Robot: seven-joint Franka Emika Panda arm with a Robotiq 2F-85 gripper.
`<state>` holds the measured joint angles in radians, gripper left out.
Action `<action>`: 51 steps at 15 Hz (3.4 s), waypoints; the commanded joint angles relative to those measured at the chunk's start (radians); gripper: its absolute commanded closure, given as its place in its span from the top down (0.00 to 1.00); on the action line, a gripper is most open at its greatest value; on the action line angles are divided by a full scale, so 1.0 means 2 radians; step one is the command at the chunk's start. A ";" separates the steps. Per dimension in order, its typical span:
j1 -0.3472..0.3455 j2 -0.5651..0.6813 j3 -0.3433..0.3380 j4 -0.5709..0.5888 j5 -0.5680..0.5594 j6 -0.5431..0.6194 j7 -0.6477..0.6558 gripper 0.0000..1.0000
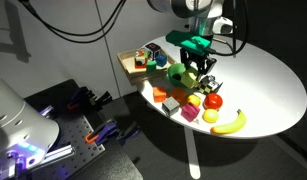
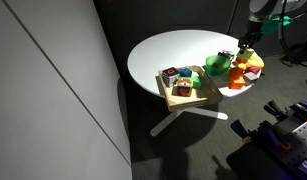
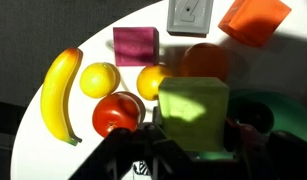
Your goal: Pick up the lime green block and drop it onto the tray
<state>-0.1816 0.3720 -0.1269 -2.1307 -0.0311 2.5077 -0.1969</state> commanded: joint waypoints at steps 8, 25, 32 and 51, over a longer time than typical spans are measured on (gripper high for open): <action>0.013 -0.011 0.016 -0.010 -0.006 0.010 0.005 0.29; 0.107 -0.002 0.023 0.001 -0.110 0.032 0.071 0.29; 0.113 0.014 0.056 0.012 -0.087 0.039 0.060 0.29; 0.144 0.125 0.063 0.073 -0.094 0.159 0.062 0.87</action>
<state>0.0918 0.5993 0.0204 -2.0095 -0.2169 2.7988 -0.0818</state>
